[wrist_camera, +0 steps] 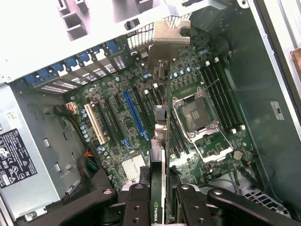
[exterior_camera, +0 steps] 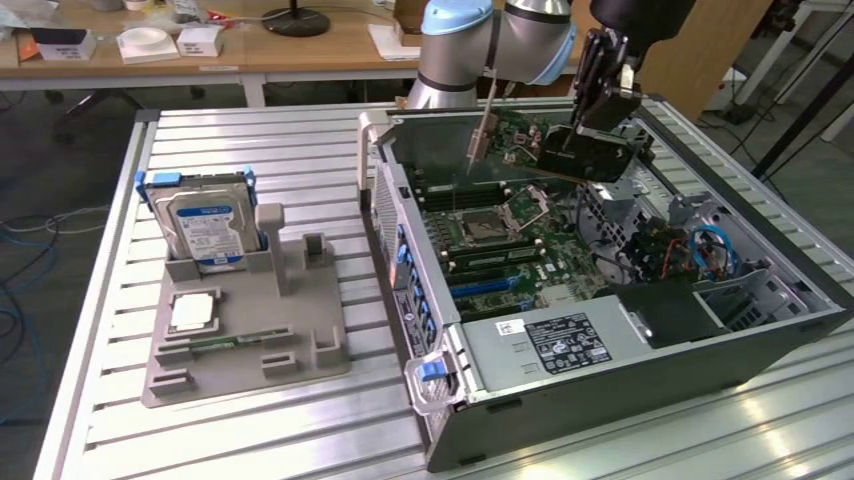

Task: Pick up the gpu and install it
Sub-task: 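Insert the gpu into the slot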

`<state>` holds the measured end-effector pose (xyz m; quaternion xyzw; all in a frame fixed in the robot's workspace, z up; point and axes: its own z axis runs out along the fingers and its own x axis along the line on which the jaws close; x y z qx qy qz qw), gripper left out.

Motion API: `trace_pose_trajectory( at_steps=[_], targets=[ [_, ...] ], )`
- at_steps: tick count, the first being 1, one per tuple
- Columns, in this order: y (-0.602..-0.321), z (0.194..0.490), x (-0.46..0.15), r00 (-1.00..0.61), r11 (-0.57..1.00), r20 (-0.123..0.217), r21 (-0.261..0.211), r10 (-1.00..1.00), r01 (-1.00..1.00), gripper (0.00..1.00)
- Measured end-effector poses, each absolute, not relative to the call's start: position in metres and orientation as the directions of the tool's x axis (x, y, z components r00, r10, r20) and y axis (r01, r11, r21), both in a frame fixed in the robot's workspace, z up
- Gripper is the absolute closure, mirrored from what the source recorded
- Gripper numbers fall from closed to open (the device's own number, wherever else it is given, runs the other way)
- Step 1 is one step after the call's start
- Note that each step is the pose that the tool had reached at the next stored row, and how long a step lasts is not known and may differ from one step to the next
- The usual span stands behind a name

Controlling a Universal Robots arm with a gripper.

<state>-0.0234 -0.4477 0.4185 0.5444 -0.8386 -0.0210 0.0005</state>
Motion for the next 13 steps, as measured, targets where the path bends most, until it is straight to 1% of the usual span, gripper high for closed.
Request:
trace_pose_trajectory(
  at_steps=[13],
  targets=[
    [-0.4477,0.4183,-0.0234,-0.264,0.263,-0.022,0.036,-0.964,-0.964,0.74]
  ],
)
